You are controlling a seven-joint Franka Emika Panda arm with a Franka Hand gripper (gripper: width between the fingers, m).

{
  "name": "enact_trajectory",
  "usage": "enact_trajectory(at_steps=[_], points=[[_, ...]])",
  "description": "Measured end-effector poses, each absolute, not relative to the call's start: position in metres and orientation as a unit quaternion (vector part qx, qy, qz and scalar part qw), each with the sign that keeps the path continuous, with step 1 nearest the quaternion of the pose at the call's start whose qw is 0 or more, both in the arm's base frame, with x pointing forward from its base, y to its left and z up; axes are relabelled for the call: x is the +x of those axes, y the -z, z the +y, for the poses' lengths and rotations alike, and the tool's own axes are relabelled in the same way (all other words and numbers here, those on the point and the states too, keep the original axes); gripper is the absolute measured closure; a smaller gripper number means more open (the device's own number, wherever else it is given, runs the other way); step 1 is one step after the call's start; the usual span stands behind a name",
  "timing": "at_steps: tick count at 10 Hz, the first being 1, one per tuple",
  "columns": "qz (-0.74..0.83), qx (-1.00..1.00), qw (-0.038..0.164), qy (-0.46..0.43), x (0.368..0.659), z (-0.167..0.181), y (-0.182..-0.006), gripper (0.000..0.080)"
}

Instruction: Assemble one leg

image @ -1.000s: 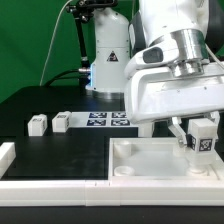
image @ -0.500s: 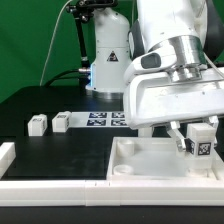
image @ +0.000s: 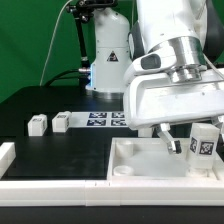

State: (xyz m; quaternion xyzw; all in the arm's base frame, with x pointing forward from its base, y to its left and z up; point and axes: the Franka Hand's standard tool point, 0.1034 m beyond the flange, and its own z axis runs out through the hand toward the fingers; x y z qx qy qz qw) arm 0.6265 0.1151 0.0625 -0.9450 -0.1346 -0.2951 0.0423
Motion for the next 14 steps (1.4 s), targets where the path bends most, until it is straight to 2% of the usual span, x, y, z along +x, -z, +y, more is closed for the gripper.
enact_trajectory(at_steps=[1,4,6,9,12,13,14], points=[[-0.135,-0.945,0.042,0.295,0.626,0.115,-0.062,0.0158],[-0.135,-0.945,0.042,0.295,0.626,0.116,-0.063,0.0150],[-0.122,-0.946,0.046,0.297,0.626,0.125,-0.076,0.0150],[-0.126,-0.944,0.043,0.301,0.631,0.121,-0.093,0.0150],[-0.128,-0.948,0.044,0.288,0.629,0.122,-0.090,0.0150],[-0.131,-0.963,0.050,0.231,0.623,0.126,-0.084,0.0150],[-0.124,-0.971,0.052,0.199,0.624,0.125,-0.090,0.0150]])
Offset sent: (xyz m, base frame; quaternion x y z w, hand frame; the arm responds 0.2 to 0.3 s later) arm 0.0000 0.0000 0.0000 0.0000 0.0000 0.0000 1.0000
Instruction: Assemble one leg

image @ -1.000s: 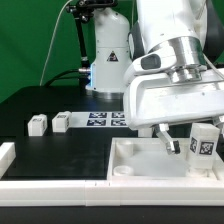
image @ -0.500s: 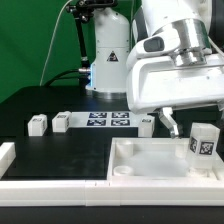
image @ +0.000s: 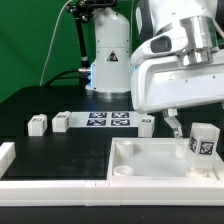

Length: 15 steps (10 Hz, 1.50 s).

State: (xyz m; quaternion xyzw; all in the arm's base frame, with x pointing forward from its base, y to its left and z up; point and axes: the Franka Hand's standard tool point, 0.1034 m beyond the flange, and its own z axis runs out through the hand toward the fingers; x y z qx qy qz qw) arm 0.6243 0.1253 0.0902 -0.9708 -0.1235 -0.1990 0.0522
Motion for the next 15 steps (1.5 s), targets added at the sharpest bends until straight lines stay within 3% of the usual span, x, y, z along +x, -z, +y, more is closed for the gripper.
enact_trajectory(at_steps=[5,8,10,15], points=[[-0.107,-0.993,0.053,0.010,0.613,0.121,-0.096,0.0150],[-0.106,-0.993,0.054,0.011,0.618,0.122,-0.096,0.0150],[-0.058,-0.997,0.042,0.017,0.622,0.133,-0.098,0.0150],[-0.062,-0.997,0.037,0.031,0.632,0.120,-0.094,0.0150]])
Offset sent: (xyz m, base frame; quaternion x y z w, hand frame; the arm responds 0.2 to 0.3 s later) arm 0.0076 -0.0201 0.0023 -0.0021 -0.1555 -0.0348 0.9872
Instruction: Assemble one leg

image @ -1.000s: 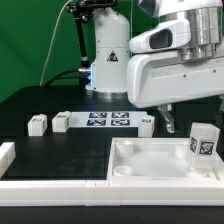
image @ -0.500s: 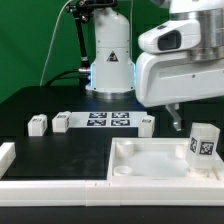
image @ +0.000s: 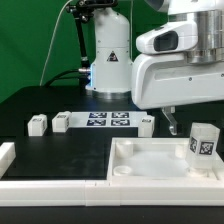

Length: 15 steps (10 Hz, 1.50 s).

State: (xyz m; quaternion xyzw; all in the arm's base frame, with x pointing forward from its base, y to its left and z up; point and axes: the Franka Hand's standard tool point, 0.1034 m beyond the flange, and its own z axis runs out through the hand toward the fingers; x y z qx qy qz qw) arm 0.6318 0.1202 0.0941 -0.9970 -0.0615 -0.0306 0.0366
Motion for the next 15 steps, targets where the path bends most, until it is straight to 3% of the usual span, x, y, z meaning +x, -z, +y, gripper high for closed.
enact_trajectory(at_steps=[2,4,9,15], points=[[-0.067,-0.997,0.036,0.030,0.6313,0.1200,-0.0931,0.0177],[-0.066,-0.997,0.037,0.030,0.6314,0.1201,-0.0931,0.0507],[-0.045,-0.998,0.039,0.029,0.6314,0.1206,-0.0932,0.0505],[0.310,-0.948,0.070,0.029,0.6321,0.1228,-0.0927,0.0503]])
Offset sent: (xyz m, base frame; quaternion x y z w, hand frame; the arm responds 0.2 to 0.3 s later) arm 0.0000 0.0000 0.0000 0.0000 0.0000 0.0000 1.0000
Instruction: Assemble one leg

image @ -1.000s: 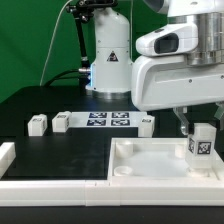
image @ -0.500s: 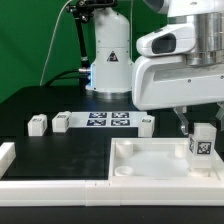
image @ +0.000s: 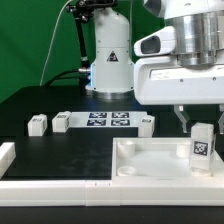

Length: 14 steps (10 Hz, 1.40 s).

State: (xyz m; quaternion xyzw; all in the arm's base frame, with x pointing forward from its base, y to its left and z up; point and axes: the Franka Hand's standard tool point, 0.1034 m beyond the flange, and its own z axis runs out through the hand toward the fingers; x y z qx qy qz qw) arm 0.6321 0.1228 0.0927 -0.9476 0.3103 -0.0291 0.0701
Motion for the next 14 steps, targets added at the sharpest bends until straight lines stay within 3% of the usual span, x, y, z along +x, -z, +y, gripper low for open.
enact_trajectory(at_steps=[2,6,8,9,10,14], points=[[0.454,-0.887,0.076,0.016,0.631,0.124,-0.092,0.0503],[0.525,-0.847,0.084,0.003,0.630,0.128,-0.091,0.0503],[0.479,-0.874,0.082,0.004,0.631,0.129,-0.092,0.0223],[0.449,-0.890,0.079,0.006,0.632,0.130,-0.092,0.0223],[0.378,-0.923,0.070,0.009,0.631,0.131,-0.093,0.0165],[0.160,-0.986,0.036,0.015,0.632,0.139,-0.094,0.0151]])
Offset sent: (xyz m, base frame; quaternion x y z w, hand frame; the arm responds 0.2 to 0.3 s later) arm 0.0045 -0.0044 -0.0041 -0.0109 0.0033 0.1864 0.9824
